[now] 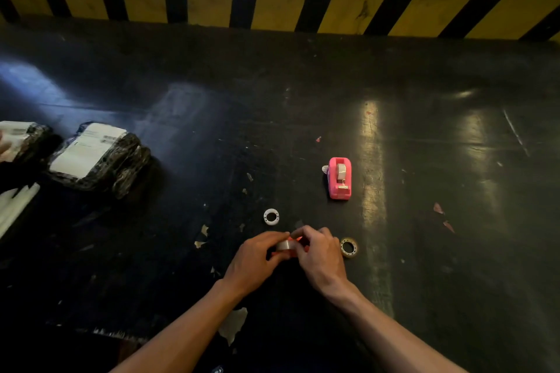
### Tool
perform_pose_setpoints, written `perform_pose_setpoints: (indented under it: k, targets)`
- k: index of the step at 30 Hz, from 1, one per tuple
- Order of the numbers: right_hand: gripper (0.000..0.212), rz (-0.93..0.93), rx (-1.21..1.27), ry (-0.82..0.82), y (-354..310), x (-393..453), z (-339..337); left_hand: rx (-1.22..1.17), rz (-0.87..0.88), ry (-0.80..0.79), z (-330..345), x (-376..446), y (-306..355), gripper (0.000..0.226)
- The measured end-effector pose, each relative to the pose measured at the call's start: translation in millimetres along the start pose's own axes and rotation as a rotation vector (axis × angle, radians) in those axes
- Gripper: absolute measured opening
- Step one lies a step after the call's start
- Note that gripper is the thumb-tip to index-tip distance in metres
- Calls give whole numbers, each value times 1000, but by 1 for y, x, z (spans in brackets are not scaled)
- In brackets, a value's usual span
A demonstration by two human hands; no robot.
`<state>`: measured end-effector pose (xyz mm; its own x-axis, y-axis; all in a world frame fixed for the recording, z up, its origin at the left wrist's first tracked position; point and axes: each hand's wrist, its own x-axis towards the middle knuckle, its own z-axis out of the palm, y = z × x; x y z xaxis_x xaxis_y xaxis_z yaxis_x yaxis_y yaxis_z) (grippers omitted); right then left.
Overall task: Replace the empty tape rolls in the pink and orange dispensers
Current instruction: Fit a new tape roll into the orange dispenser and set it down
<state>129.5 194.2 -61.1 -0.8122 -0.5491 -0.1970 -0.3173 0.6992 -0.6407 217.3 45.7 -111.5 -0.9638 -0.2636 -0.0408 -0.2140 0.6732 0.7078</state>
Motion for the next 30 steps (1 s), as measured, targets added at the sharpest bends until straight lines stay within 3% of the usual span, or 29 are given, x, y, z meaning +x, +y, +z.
perform_pose_setpoints:
  k: [13, 30]
  targets:
    - [13, -70, 130, -37, 12, 5, -15, 38, -5, -52, -3, 2, -2, 51]
    - [18, 23, 154, -68, 36, 15, -39, 48, 7, -91, -6, 9, -1, 53]
